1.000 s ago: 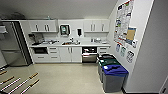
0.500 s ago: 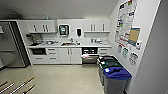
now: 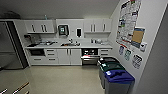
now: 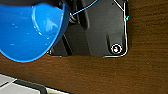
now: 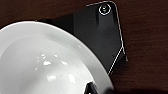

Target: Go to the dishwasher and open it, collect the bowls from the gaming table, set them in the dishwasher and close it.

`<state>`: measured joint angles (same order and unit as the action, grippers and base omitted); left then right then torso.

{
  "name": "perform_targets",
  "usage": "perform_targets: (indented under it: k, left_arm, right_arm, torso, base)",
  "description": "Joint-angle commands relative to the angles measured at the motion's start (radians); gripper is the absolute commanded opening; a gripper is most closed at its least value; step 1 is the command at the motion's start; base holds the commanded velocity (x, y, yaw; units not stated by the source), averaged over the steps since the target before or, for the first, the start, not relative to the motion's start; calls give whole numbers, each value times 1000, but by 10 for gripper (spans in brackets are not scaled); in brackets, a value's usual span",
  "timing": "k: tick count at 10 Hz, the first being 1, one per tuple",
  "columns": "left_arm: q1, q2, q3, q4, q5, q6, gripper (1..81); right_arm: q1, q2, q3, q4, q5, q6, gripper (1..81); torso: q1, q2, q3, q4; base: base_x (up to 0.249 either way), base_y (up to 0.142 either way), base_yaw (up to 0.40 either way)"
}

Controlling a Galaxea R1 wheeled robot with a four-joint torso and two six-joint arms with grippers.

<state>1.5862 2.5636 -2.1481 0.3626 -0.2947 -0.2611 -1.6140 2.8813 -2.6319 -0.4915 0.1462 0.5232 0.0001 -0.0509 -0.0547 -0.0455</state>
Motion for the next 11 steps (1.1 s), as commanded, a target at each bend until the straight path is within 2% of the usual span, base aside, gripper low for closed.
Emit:
perform_targets:
  k: [1, 11]
  left_arm:
    - [-41, -26, 10, 3, 25, 0, 10]
    - [-42, -31, 10, 3, 23, 0, 10]
  right_arm:
    - [42, -17, 3, -1, -31, -2, 10]
    - [42, -20, 3, -1, -33, -2, 10]
  torso:
    - [0, 0, 0, 0]
    - [0, 0, 0, 0]
  base:
    - [196, 0, 0]
    - [197, 0, 0]
